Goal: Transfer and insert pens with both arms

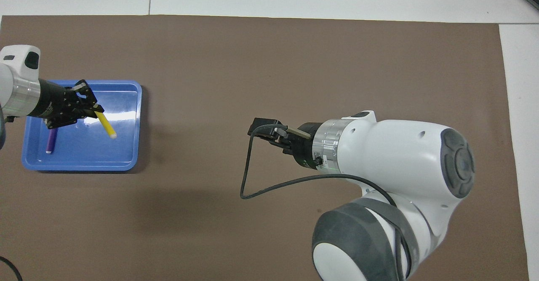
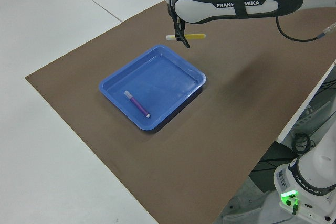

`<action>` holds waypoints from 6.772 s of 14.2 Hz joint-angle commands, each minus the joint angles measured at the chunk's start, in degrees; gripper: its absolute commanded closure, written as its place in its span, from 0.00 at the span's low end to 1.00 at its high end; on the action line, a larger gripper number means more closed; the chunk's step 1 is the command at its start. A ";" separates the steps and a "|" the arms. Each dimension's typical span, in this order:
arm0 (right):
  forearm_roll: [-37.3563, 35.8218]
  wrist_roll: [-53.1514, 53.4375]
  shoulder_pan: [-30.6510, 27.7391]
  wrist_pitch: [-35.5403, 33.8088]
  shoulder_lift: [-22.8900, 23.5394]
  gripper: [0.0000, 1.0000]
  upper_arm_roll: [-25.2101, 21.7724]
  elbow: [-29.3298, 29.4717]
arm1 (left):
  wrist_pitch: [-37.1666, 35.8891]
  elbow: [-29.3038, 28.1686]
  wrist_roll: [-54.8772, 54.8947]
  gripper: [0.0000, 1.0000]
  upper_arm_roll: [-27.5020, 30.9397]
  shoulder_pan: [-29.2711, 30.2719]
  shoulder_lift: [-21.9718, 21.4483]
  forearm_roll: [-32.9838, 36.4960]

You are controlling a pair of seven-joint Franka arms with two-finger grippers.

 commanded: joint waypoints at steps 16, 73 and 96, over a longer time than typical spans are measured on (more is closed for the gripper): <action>4.32 9.24 5.10 6.51 1.78 0.00 0.45 4.31 | 9.10 -14.71 -60.03 1.00 0.29 -16.50 -20.34 -21.58; -36.81 -76.27 -31.28 -12.57 -0.86 1.00 0.01 -7.97 | -1.81 -19.72 50.66 0.37 0.99 11.88 -18.25 10.85; -16.87 -60.66 -31.10 -13.61 -0.33 0.00 5.18 -5.00 | 22.82 -5.22 52.88 0.37 1.78 14.96 14.90 18.67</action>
